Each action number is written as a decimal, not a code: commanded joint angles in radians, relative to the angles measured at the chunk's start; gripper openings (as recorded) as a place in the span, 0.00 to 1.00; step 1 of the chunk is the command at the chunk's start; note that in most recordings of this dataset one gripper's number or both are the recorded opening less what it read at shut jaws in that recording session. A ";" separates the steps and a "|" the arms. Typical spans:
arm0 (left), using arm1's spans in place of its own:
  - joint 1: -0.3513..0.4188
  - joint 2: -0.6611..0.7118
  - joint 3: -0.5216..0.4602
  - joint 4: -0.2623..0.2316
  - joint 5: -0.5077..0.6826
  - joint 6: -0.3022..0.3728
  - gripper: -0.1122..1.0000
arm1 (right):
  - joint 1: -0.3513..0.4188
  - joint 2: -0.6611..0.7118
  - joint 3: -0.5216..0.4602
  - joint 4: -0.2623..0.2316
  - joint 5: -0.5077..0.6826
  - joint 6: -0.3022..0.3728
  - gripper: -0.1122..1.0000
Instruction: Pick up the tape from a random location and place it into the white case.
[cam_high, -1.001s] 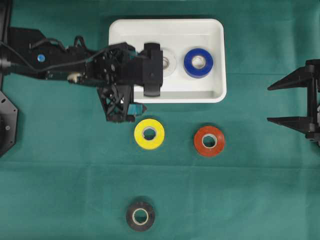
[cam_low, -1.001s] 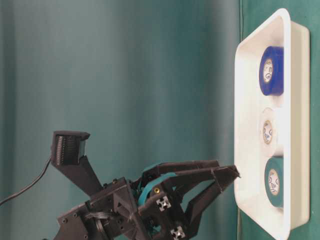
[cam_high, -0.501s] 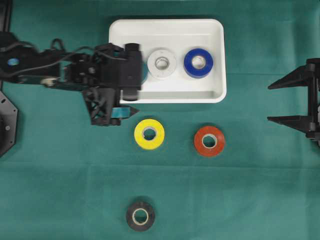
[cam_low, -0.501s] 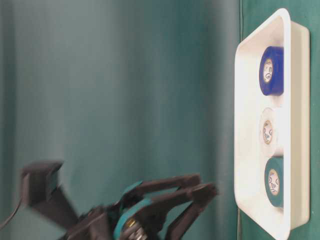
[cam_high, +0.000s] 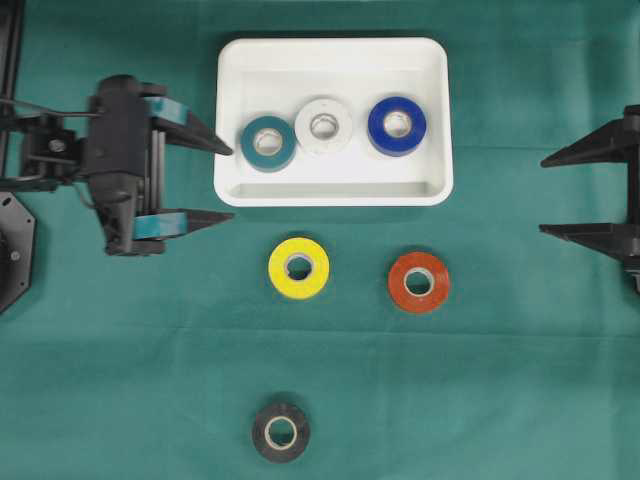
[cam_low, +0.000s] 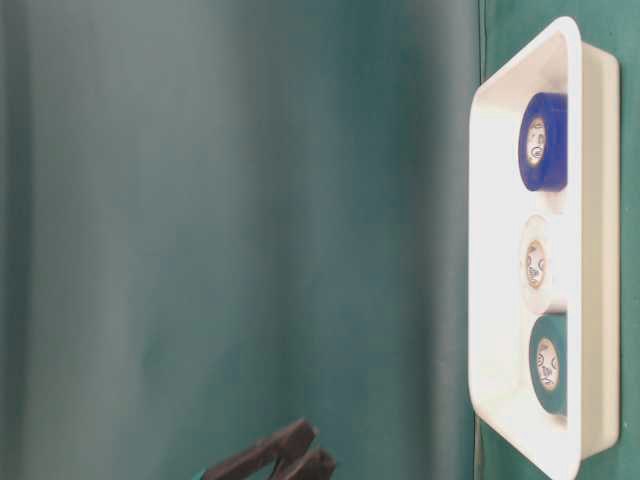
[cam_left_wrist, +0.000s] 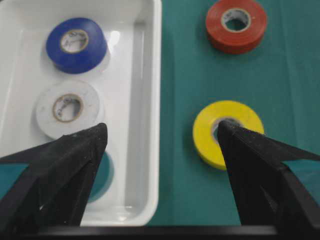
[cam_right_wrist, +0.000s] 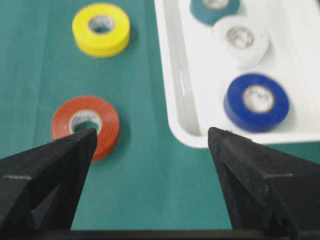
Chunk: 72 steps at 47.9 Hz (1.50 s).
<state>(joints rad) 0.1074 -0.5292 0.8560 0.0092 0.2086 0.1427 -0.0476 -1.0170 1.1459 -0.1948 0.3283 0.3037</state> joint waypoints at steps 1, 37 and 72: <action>-0.003 -0.054 0.009 -0.002 -0.018 -0.002 0.90 | 0.000 -0.005 -0.032 -0.008 -0.005 -0.002 0.88; -0.006 -0.327 0.166 -0.009 -0.115 -0.003 0.90 | 0.000 -0.040 -0.046 -0.048 -0.012 -0.002 0.88; -0.006 -0.357 0.270 -0.009 -0.219 -0.017 0.90 | 0.000 -0.009 -0.020 -0.048 -0.087 -0.002 0.88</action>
<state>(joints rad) 0.1043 -0.8897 1.1351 0.0015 0.0031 0.1289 -0.0491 -1.0400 1.1351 -0.2393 0.2531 0.3022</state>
